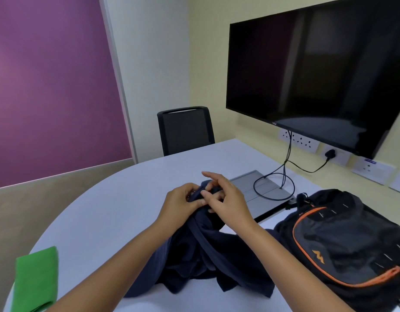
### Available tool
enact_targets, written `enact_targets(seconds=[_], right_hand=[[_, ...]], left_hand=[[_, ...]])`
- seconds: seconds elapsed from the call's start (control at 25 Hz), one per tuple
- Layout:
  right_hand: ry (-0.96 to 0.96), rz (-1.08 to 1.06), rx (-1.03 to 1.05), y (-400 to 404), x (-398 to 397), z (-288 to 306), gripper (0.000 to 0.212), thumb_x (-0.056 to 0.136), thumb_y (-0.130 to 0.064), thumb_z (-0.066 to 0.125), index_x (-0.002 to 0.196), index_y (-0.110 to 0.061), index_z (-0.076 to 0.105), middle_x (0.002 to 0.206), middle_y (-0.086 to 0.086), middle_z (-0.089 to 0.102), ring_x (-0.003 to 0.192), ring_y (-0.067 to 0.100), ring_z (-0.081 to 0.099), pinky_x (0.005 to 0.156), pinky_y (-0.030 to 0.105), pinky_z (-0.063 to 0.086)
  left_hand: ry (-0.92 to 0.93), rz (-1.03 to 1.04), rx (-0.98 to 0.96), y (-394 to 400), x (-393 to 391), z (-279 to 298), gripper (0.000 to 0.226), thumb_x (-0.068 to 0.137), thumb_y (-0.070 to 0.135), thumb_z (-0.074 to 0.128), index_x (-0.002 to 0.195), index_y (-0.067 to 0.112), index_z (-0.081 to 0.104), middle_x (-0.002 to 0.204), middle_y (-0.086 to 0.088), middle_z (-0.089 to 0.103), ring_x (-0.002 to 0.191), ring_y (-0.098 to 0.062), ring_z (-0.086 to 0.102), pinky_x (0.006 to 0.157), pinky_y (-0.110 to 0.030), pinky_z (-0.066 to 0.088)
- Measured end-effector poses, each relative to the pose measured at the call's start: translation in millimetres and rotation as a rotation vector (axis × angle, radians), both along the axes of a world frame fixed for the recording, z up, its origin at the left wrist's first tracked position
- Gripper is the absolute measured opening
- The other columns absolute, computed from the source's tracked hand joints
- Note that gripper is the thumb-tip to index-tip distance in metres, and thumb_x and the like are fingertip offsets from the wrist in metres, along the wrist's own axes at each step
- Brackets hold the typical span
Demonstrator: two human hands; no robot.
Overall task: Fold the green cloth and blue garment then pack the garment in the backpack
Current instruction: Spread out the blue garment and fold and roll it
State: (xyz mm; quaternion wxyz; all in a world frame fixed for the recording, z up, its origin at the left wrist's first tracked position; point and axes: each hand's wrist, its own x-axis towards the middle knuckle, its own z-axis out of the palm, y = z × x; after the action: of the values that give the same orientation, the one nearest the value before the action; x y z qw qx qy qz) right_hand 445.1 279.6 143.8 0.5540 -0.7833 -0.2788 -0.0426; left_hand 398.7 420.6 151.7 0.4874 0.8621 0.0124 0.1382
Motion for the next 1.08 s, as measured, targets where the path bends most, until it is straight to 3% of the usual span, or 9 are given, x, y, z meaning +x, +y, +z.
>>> enact_targets(seconds=[0.12,0.2,0.28,0.44,0.56,0.72,0.88,1.0,1.08], right_hand=[[0.003,0.044,-0.161,-10,2,1,0.048,0.081,-0.039,0.068,0.125,-0.044,0.050,0.121,-0.021,0.048,0.064,-0.004,0.055,0.074,0.020,0.054],[0.227,0.139,-0.168,-12,3,3,0.041,0.083,-0.037,0.066,0.122,-0.036,0.054,0.110,-0.013,0.056,0.059,-0.001,0.056,0.063,0.029,0.058],[0.259,0.143,-0.178,-14,6,3,0.028,0.085,-0.036,0.065,0.111,-0.028,0.058,0.099,-0.006,0.061,0.061,0.006,0.057,0.061,0.036,0.060],[0.074,0.144,-0.292,-12,9,23,0.012,0.088,-0.039,0.058,0.094,-0.029,0.053,0.089,-0.006,0.060,0.078,0.013,0.060,0.063,0.039,0.059],[-0.141,0.001,-0.271,1,6,53,0.008,0.090,-0.035,0.055,0.092,-0.030,0.049,0.074,-0.014,0.057,0.069,0.003,0.054,0.064,0.033,0.049],[-0.362,-0.205,-0.082,14,1,114,0.007,0.089,-0.024,0.055,0.096,-0.022,0.052,0.068,-0.015,0.051,0.064,0.001,0.049,0.059,0.026,0.036],[-0.523,-0.330,0.171,8,18,172,0.011,0.088,-0.023,0.054,0.096,-0.015,0.053,0.065,-0.016,0.047,0.063,0.002,0.045,0.067,0.031,0.040],[-0.595,-0.367,0.245,-2,27,208,0.010,0.090,-0.030,0.051,0.094,-0.023,0.046,0.074,-0.019,0.050,0.070,0.001,0.050,0.071,0.030,0.044],[-0.647,-0.362,0.268,-8,28,226,0.010,0.091,-0.031,0.050,0.093,-0.027,0.041,0.078,-0.019,0.050,0.075,-0.001,0.052,0.073,0.025,0.045]], left_hand=[[-0.061,0.018,-0.017,-3,-4,2,0.021,0.079,0.011,0.068,0.070,0.026,0.057,0.071,0.005,0.065,0.062,0.001,0.054,0.060,-0.016,0.043],[-0.072,0.046,-0.073,-3,-6,8,0.022,0.080,0.012,0.069,0.074,0.024,0.052,0.071,0.002,0.064,0.061,-0.002,0.054,0.057,-0.015,0.042],[-0.066,0.068,-0.061,-6,-8,9,0.024,0.084,0.015,0.066,0.079,0.024,0.044,0.068,0.000,0.059,0.058,-0.006,0.051,0.052,-0.013,0.039],[-0.104,0.076,-0.103,-10,-11,19,0.024,0.089,0.013,0.058,0.081,0.027,0.040,0.073,-0.001,0.057,0.061,-0.011,0.050,0.053,-0.013,0.039],[-0.237,0.197,-0.154,-17,-16,42,0.016,0.090,0.010,0.053,0.088,0.023,0.045,0.080,0.000,0.059,0.069,-0.016,0.055,0.055,-0.016,0.041],[-0.444,0.346,0.014,-24,-32,66,0.017,0.089,0.015,0.051,0.103,0.026,0.052,0.097,0.010,0.051,0.085,-0.002,0.052,0.065,-0.009,0.040],[-0.146,0.382,0.214,-3,-26,40,0.004,0.084,0.026,0.057,0.085,0.023,0.059,0.095,0.004,0.044,0.084,-0.014,0.054,0.064,-0.022,0.043],[0.031,0.325,0.269,8,-28,4,0.013,0.087,0.027,0.058,0.099,0.027,0.063,0.108,0.003,0.049,0.101,-0.020,0.054,0.084,-0.033,0.048],[-0.014,0.350,0.258,14,-32,-6,0.020,0.091,0.016,0.051,0.103,0.025,0.064,0.114,0.003,0.055,0.100,-0.019,0.056,0.082,-0.025,0.045]])
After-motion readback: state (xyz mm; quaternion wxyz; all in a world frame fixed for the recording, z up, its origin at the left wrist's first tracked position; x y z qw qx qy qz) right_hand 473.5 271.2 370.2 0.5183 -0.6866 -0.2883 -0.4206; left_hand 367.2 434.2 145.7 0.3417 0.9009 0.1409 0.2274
